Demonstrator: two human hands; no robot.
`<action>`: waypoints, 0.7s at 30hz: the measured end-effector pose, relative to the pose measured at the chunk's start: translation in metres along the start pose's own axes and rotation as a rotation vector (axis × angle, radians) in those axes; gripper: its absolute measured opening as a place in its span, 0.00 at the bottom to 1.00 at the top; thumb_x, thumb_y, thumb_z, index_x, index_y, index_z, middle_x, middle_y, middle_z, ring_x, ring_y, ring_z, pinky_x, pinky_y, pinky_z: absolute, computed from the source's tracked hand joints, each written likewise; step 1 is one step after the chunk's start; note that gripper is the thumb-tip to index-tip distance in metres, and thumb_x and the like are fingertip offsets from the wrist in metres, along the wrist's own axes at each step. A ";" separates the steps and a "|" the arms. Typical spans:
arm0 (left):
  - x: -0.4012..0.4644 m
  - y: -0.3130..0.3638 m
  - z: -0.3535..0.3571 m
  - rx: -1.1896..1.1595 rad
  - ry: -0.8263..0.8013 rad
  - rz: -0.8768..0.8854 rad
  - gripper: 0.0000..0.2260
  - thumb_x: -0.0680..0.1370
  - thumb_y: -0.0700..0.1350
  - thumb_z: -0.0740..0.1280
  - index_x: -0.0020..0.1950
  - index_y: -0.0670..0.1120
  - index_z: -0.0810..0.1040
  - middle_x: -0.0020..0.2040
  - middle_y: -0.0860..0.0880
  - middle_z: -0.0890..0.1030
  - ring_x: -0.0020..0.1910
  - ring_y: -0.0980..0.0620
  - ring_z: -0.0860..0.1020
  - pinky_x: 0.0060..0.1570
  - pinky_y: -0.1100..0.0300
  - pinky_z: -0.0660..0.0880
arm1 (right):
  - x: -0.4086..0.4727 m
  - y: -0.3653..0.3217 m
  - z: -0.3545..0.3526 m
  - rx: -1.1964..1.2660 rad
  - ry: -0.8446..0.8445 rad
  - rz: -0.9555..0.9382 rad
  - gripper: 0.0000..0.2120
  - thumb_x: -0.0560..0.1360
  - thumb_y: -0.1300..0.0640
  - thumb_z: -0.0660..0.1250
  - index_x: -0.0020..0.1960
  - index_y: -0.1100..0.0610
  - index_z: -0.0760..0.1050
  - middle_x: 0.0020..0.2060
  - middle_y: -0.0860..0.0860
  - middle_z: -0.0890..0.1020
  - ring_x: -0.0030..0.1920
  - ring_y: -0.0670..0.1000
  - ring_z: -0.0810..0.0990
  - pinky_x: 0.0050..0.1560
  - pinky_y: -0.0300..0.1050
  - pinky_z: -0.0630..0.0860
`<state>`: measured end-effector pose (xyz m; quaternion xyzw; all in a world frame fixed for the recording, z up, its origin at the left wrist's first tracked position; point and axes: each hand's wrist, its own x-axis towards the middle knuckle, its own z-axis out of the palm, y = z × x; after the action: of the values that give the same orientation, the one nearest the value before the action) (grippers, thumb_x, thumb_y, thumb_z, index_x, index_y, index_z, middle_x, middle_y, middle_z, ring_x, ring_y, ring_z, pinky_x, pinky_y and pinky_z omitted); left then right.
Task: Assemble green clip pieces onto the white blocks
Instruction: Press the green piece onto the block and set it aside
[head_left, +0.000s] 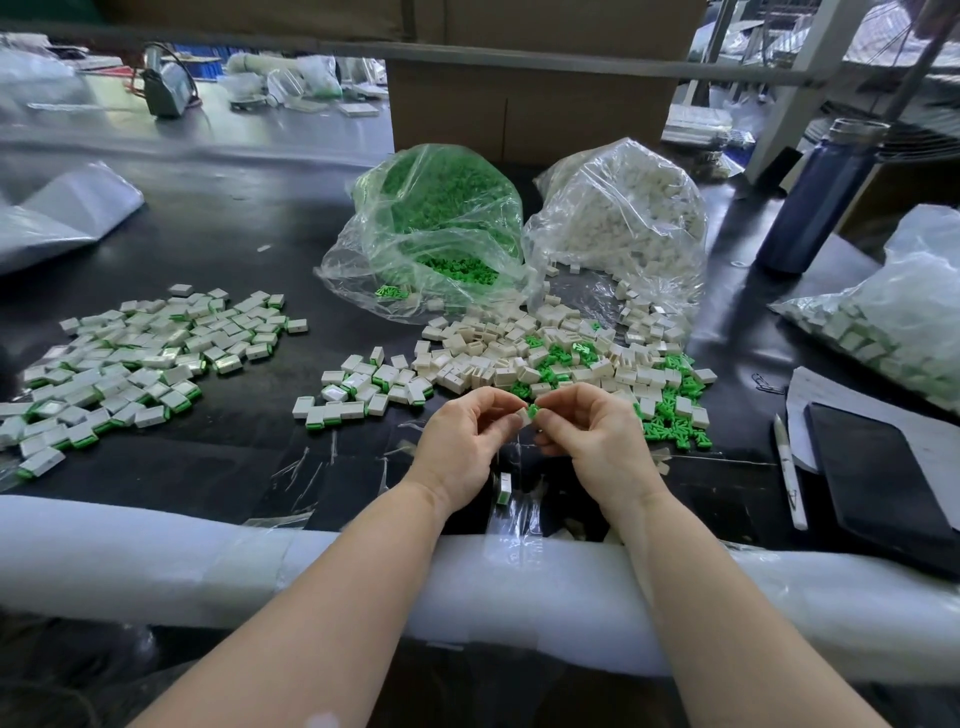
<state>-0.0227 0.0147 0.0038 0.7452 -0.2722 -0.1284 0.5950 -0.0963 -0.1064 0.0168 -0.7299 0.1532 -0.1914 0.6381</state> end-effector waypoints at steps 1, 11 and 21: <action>0.000 0.000 0.000 0.002 -0.003 0.003 0.06 0.76 0.40 0.68 0.45 0.52 0.78 0.42 0.52 0.82 0.46 0.54 0.79 0.51 0.66 0.75 | 0.000 0.000 0.000 -0.001 -0.001 -0.003 0.06 0.73 0.69 0.67 0.43 0.59 0.76 0.35 0.54 0.81 0.31 0.43 0.79 0.34 0.35 0.78; -0.001 0.001 -0.001 0.025 -0.013 -0.012 0.06 0.75 0.40 0.68 0.44 0.52 0.79 0.44 0.49 0.83 0.48 0.50 0.80 0.55 0.58 0.76 | 0.000 0.002 0.000 -0.096 0.020 -0.052 0.09 0.72 0.69 0.68 0.40 0.56 0.77 0.33 0.52 0.80 0.31 0.43 0.79 0.33 0.33 0.76; 0.000 0.000 -0.001 0.001 -0.002 -0.022 0.05 0.75 0.41 0.69 0.47 0.50 0.79 0.45 0.48 0.82 0.48 0.49 0.80 0.56 0.56 0.76 | 0.002 0.004 0.000 -0.206 0.004 -0.095 0.10 0.76 0.67 0.64 0.52 0.57 0.80 0.45 0.48 0.82 0.45 0.44 0.78 0.51 0.38 0.75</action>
<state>-0.0227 0.0157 0.0043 0.7485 -0.2648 -0.1353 0.5928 -0.0949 -0.1082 0.0134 -0.7977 0.1387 -0.2062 0.5496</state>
